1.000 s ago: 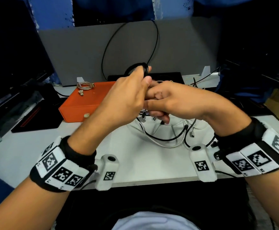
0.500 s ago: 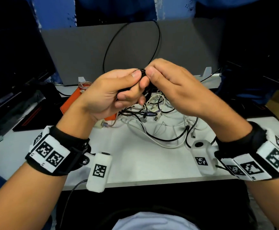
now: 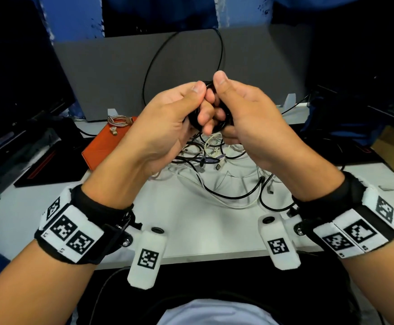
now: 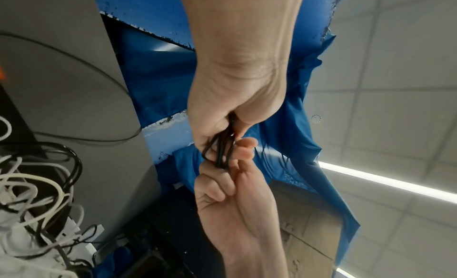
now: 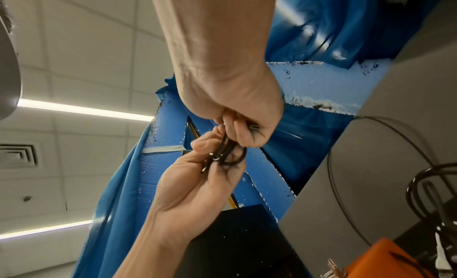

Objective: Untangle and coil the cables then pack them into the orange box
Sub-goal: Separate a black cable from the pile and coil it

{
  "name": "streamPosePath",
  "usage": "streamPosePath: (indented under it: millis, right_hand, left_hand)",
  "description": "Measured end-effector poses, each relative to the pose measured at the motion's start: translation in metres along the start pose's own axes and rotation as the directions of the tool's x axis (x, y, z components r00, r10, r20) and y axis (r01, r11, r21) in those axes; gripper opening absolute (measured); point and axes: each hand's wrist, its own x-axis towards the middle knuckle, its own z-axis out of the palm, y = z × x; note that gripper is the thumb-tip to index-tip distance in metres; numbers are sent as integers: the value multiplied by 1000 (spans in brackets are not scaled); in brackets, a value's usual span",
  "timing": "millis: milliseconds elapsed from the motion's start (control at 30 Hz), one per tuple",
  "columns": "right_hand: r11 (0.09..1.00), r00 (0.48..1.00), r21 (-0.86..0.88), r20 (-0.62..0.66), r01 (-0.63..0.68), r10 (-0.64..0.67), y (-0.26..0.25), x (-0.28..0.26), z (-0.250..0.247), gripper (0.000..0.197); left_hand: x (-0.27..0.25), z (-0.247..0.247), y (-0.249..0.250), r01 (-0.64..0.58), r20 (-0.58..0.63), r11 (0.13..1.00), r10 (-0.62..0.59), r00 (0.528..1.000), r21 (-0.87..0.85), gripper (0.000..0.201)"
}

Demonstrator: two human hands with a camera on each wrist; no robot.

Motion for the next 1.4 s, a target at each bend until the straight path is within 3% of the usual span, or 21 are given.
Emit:
streamPosePath:
  millis: [67,200,267,367,467,567,633,667,733,800,900,1000,1067,1133,1200,1267,1333,1400]
  right_hand:
    - [998,1000,-63,14,-5,6,0,2,-4,40]
    - [912,993,-403,-45,79,-106,8,8,-11,42]
    - [948,999,-319,-47,-26,12,12,10,-11,46]
    - [962,962,19,33,-273,272,14,12,-16,48]
    - [921,936,202,187,-332,297,17,13,-19,43]
    - [944,945,143,186,-297,269,22,14,-19,42]
    - [973,969,-81,106,-215,223,25,15,-16,41]
    - [963,982,-218,65,-161,179,26,15,-15,41]
    - [907,996,-413,17,-75,91,29,15,-13,41]
    - [881,998,-470,7,-49,60,29,14,-13,42]
    - [903,998,-428,28,-46,64,28,14,-15,40]
    - [979,988,-168,77,-118,133,26,14,-14,35]
    - [977,973,75,135,-199,188,25,13,-15,32]
    - [951,968,214,164,-222,189,24,14,-16,30]
    - [956,975,216,148,-197,168,27,15,-14,30]
    - [985,988,106,91,-137,127,30,16,-9,32]
    - [990,999,-137,11,-36,38,32,14,-4,35]
    - [895,996,-442,-16,68,-84,33,12,-4,38]
  left_hand:
    - [-1,0,-1,13,-12,999,-13,1000,32,30]
    - [2,-4,-8,37,11,986,-40,999,160,29]
    - [4,-6,-15,86,5,985,-88,996,152,30]
    - [8,-8,-22,130,-46,985,-125,991,112,33]
    - [12,-12,-24,144,-55,989,-146,988,-39,31]
    - [12,-14,-26,166,-23,980,-170,985,-113,31]
    - [11,-14,-26,184,-73,982,-180,981,49,34]
    - [11,-14,-26,197,-115,957,-175,978,214,38]
    - [8,-14,-26,181,-145,805,-119,982,565,46]
    - [5,-14,-28,90,-92,657,-31,995,749,46]
    - [4,-15,-29,27,-43,560,16,999,828,39]
    - [8,-18,-28,-36,-27,468,127,992,883,38]
    - [12,-19,-32,-32,-83,533,192,978,846,39]
    - [17,-20,-38,-23,-165,731,184,969,682,42]
    - [19,-17,-41,-25,-199,880,135,971,475,42]
    - [19,-14,-41,-41,-204,919,130,970,392,38]
    - [18,-13,-41,-50,-203,905,148,968,422,38]
    - [17,-14,-41,-46,-205,894,152,967,445,37]
